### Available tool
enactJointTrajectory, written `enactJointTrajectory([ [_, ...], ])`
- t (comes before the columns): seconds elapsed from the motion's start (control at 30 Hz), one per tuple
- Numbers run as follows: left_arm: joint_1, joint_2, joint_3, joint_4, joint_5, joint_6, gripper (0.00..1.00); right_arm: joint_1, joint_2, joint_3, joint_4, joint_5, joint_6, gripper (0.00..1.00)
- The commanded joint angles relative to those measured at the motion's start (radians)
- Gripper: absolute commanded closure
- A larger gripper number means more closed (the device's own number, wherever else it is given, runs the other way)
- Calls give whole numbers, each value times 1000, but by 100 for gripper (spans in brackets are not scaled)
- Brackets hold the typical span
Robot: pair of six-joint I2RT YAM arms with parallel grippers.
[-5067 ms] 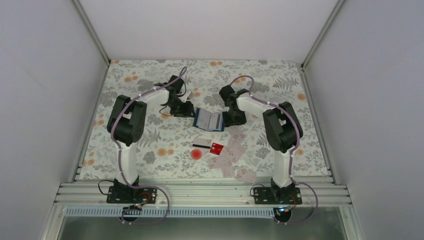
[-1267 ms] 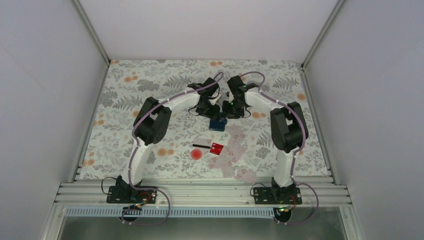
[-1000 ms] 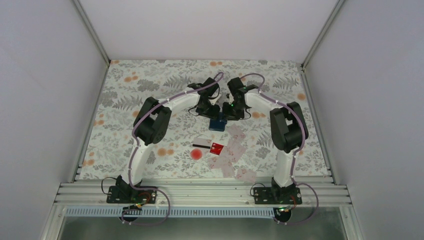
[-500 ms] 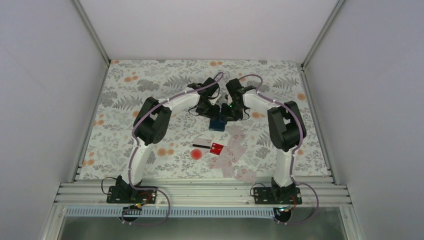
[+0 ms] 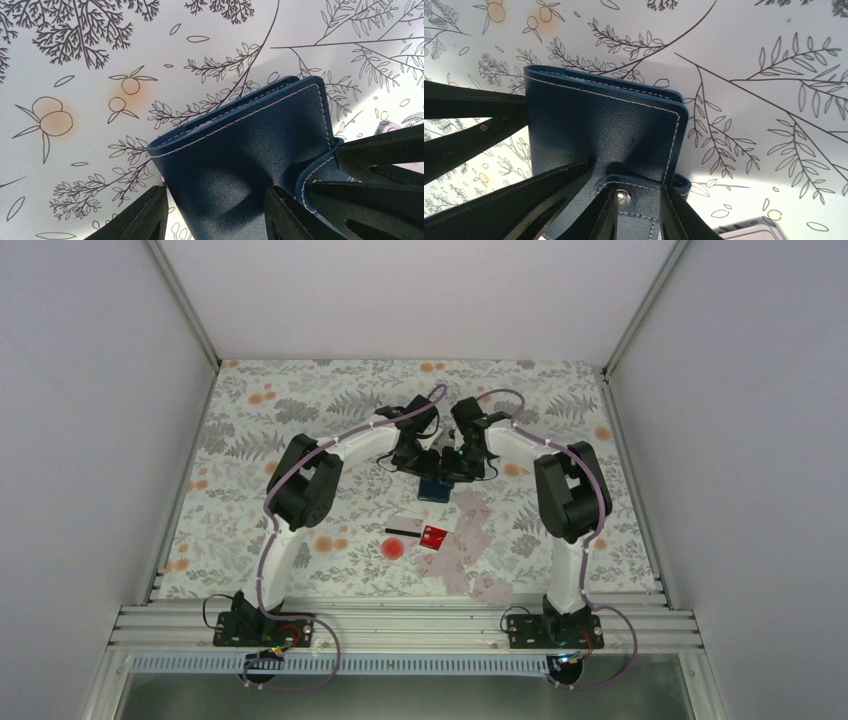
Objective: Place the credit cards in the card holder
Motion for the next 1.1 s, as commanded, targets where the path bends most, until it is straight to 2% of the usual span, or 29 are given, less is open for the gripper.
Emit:
enactJointTrajectory([
  [0.0, -10, 27, -13, -45, 11, 3, 50, 27, 31, 6, 29, -41, 13, 77],
  [0.27, -10, 22, -17, -40, 22, -2, 50, 33, 49, 2, 36, -45, 9, 77],
  [0.43, 10, 8, -58, -1, 89, -23, 50, 36, 63, 15, 39, -55, 10, 84],
  [0.67, 16, 12, -66, 8, 104, -24, 51, 44, 64, 18, 40, -66, 11, 91],
  [1.07, 18, 26, -74, 13, 103, -23, 54, 61, 79, 30, 24, -75, 4, 94],
])
